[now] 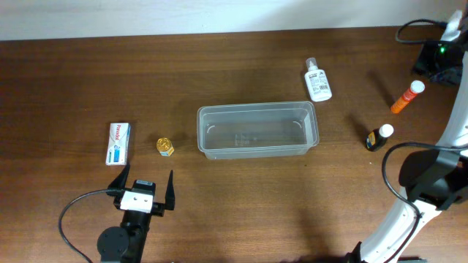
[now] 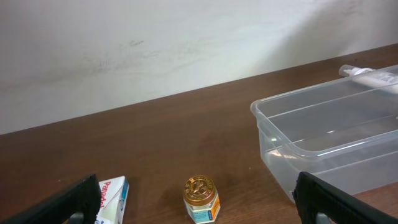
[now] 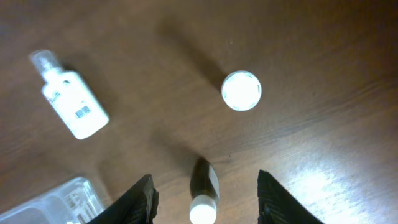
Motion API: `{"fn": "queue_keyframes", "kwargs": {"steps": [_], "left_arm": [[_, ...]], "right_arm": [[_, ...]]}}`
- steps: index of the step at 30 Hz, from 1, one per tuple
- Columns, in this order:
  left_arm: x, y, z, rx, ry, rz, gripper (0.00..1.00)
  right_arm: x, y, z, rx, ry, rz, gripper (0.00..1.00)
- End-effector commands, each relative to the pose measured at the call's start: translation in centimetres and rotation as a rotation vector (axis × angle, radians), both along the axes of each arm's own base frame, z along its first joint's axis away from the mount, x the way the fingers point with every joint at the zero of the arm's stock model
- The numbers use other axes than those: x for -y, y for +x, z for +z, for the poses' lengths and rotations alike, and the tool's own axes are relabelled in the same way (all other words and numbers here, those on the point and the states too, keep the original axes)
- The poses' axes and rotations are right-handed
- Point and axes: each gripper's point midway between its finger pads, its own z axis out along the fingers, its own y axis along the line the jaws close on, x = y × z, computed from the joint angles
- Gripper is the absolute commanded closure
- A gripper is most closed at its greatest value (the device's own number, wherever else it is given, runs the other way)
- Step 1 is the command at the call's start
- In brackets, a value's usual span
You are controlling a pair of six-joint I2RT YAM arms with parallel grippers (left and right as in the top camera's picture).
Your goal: Pack container
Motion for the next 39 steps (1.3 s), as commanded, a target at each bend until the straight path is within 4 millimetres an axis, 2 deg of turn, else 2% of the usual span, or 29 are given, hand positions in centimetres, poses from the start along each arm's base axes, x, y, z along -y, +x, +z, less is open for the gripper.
{"fn": "queue_keyframes", "kwargs": {"steps": [1,2,5,12,16,18,20,27,30,34,36,39], "left_arm": [[-0.1,0.0,-0.1,0.003,0.012,0.001,0.01],[-0.1,0.0,-0.1,0.003,0.012,0.001,0.01],[-0.1,0.0,-0.1,0.003,0.012,0.001,0.01],[-0.1,0.0,-0.1,0.003,0.012,0.001,0.01],[-0.1,0.0,-0.1,0.003,0.012,0.001,0.01],[-0.1,0.0,-0.1,0.003,0.012,0.001,0.01],[-0.1,0.0,-0.1,0.002,0.012,0.001,0.01],[-0.1,0.0,-0.1,0.003,0.012,0.001,0.01],[-0.1,0.0,-0.1,0.003,0.012,0.001,0.01],[-0.1,0.0,-0.1,0.003,0.012,0.001,0.01],[-0.1,0.0,-0.1,0.003,0.012,0.001,0.01],[-0.1,0.0,-0.1,0.003,0.012,0.001,0.01]], "right_arm": [[0.2,-0.7,-3.3,-0.068,0.068,-0.052,0.55],[-0.1,-1.1,-4.4,-0.092,0.099,-0.053,0.55],[-0.6,-1.4,-5.4,-0.115,0.131,-0.048,0.55],[-0.9,-1.4,-5.2,-0.111,0.142,-0.033,0.50],[-3.1,-2.2,-4.7,-0.122,0.230,0.053,0.44],[-4.6,-3.8,-4.1,-0.159,0.278,0.125,0.41],[-5.2,-5.3,-3.6,-0.201,0.296,0.148,0.40],[-7.1,-7.4,-0.3,-0.153,0.259,0.183,0.39],[-8.3,-10.0,1.0,-0.165,0.208,0.210,0.36],[-10.1,-13.9,1.1,-0.204,0.185,0.226,0.31],[-10.2,-15.0,0.6,-0.204,0.165,0.227,0.28],[-8.9,-15.1,-0.8,-0.210,0.084,0.213,0.14]]}}
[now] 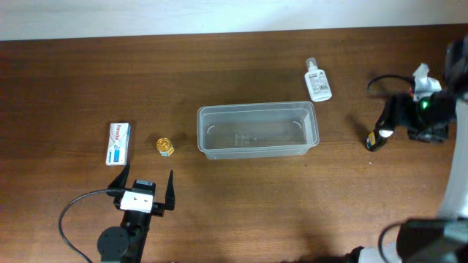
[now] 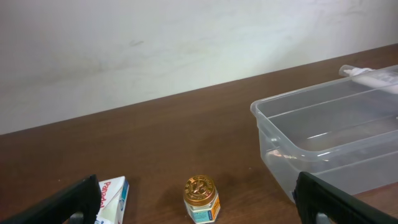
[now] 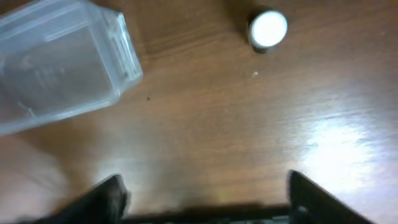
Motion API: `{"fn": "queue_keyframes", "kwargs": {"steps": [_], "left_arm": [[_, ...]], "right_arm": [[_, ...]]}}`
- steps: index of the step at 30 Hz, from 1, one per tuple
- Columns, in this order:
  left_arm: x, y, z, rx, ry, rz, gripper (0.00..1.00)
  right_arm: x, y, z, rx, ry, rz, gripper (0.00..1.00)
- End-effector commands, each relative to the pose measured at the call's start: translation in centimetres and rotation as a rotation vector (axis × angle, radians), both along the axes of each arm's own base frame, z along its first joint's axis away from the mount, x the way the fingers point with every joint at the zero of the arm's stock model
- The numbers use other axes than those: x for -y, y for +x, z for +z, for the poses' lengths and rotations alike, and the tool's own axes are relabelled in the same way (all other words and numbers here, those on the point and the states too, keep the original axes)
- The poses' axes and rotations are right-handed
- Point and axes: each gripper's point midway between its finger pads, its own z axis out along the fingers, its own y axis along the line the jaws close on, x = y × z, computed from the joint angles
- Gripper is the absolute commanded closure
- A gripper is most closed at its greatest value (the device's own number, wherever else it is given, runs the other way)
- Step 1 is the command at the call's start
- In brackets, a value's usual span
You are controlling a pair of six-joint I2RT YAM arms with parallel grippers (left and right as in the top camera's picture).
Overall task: Pack container
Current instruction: 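Lower the right gripper and grasp the small dark bottle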
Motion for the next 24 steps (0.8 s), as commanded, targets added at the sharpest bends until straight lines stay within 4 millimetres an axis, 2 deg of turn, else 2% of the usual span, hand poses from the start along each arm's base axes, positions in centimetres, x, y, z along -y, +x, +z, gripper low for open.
{"fn": "queue_keyframes", "kwargs": {"steps": [1,4,7,10,13,17,24], "left_arm": [[-0.1,0.0,-0.1,0.003,0.012,0.001,0.01],[-0.1,0.0,-0.1,0.003,0.012,0.001,0.01],[-0.1,0.0,-0.1,0.003,0.012,0.001,0.01],[-0.1,0.0,-0.1,0.003,0.012,0.001,0.01],[-0.1,0.0,-0.1,0.003,0.012,0.001,0.01],[-0.1,0.0,-0.1,0.003,0.012,0.001,0.01],[-0.1,0.0,-0.1,0.003,0.012,0.001,0.01]], "right_arm": [[2.0,-0.6,-2.7,-0.060,-0.106,0.000,0.11],[2.7,0.1,-4.8,-0.070,-0.131,-0.003,0.01],[3.1,1.1,-6.0,-0.054,-0.137,-0.003,0.02],[3.9,2.6,-6.1,-0.002,-0.173,-0.011,0.02],[3.9,2.7,-6.1,0.002,-0.170,-0.009,0.01],[4.1,3.3,-6.7,0.024,-0.194,0.083,0.02],[4.3,3.6,-9.1,-0.009,-0.200,0.210,0.02]]}}
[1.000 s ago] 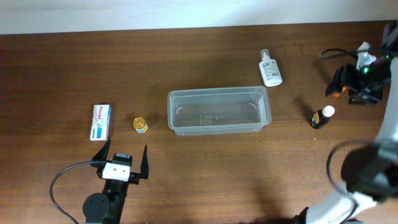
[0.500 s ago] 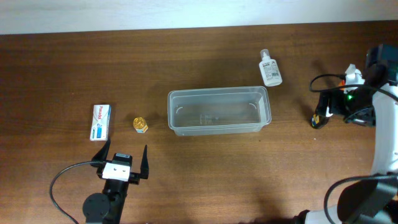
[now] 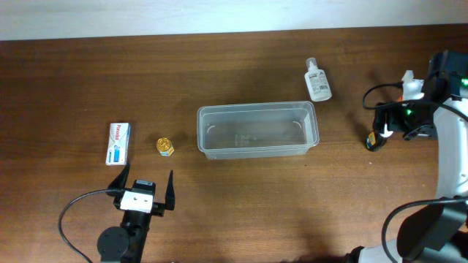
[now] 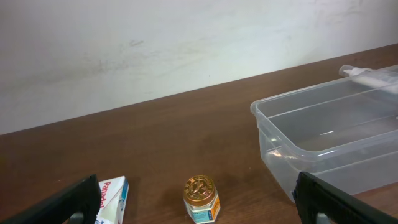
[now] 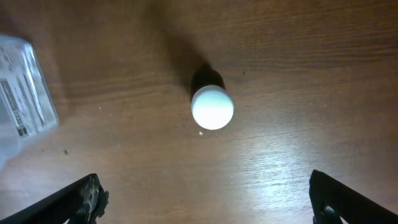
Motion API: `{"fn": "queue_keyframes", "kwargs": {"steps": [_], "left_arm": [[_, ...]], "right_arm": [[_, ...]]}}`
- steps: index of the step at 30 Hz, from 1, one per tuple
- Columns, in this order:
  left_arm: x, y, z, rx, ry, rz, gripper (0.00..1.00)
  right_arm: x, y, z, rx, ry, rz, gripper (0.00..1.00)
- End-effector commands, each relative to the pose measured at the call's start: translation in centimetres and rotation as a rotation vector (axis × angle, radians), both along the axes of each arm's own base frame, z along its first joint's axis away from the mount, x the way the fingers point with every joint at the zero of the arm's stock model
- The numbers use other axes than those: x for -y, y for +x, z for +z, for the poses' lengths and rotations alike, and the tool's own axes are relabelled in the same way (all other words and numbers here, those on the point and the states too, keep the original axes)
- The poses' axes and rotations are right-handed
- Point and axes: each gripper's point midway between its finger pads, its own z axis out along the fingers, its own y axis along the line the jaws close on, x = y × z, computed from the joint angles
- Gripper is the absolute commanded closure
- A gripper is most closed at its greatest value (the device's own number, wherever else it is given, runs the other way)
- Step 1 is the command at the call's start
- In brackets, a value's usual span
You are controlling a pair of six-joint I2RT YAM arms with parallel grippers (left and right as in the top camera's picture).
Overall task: Pack container
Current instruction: 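Lower the right gripper and grasp the small dark bottle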
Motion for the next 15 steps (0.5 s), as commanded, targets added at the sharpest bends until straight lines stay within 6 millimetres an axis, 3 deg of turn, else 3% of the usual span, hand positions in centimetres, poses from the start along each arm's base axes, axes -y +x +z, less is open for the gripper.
{"fn": "queue_keyframes", "kwargs": {"steps": [1,15], "left_arm": [[-0.1,0.0,-0.1,0.003,0.012,0.001,0.01],[-0.1,0.0,-0.1,0.003,0.012,0.001,0.01]], "right_arm": [[0.1,-0.5,-2.1,-0.071,-0.008,0.098,0.02],[0.2,0.7,-8.4,-0.137,0.037,0.108,0.02]]}}
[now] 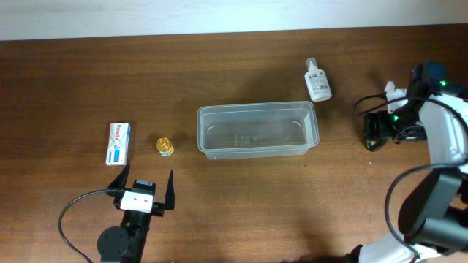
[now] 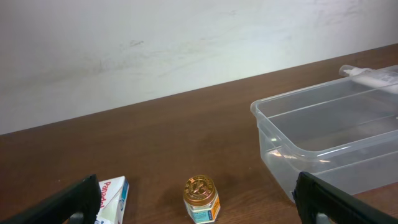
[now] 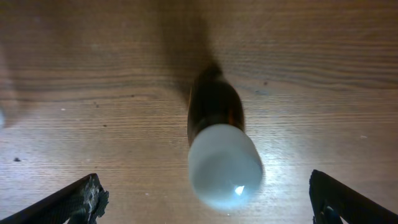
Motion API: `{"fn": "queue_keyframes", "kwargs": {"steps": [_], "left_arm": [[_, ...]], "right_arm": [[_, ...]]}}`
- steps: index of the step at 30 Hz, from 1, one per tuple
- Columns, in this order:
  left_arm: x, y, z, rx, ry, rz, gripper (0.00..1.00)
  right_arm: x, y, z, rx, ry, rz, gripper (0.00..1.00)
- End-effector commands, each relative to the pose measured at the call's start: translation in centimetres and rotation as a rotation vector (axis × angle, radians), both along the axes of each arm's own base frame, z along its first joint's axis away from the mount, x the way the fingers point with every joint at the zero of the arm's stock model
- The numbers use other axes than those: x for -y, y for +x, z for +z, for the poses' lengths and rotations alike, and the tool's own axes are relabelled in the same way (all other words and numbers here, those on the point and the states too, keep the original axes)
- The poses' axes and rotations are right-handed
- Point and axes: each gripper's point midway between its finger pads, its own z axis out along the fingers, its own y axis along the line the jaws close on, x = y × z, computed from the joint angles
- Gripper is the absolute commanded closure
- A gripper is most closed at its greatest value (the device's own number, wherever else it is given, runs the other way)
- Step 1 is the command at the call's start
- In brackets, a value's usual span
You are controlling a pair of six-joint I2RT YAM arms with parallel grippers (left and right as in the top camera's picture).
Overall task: Pack container
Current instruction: 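Lower the right gripper and grasp the small dark bottle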
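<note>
A clear plastic container (image 1: pixel 256 131) stands mid-table. A small dark bottle with a white cap (image 3: pixel 224 165) stands upright to its right. My right gripper (image 1: pixel 373 133) hangs directly over it, open, with its fingertips (image 3: pixel 84 199) wide on both sides of the cap. From overhead the gripper covers the bottle. My left gripper (image 1: pixel 146 175) rests open at the front left, facing a gold-lidded jar (image 2: pixel 201 198) and a white medicine box (image 1: pixel 118 142). A white spray bottle (image 1: pixel 317 80) lies behind the container's right end.
The wall shows behind the table in the left wrist view. Black cables loop around the right arm (image 1: pixel 439 139) at the right edge. The left arm's cable (image 1: pixel 73 212) curls at the front left.
My right gripper has come closer to the dark bottle, so the white cap fills more of the wrist view. The left arm and the other items have not moved.
My right gripper first looked down from high on the dark bottle, a second white cap and the spray bottle. Then it was over the table by the container's right end. After that it was centred above the dark bottle, and now it is close over it, open. The left arm stayed still.
</note>
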Motion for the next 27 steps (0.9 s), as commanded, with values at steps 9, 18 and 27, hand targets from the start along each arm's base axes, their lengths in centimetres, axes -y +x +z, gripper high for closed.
{"fn": "queue_keyframes", "kwargs": {"steps": [9,18,27], "left_arm": [[-0.1,0.0,-0.1,0.003,0.012,0.001,0.01],[-0.1,0.0,-0.1,0.003,0.012,0.001,0.01],[-0.1,0.0,-0.1,0.002,0.012,0.001,0.00]], "right_arm": [[-0.4,0.2,-3.4,-0.058,0.052,0.009,0.02],[0.0,1.5,-3.3,-0.008,0.034,0.011,0.02],[-0.8,1.8,-3.3,0.012,0.077,0.059,0.02]]}}
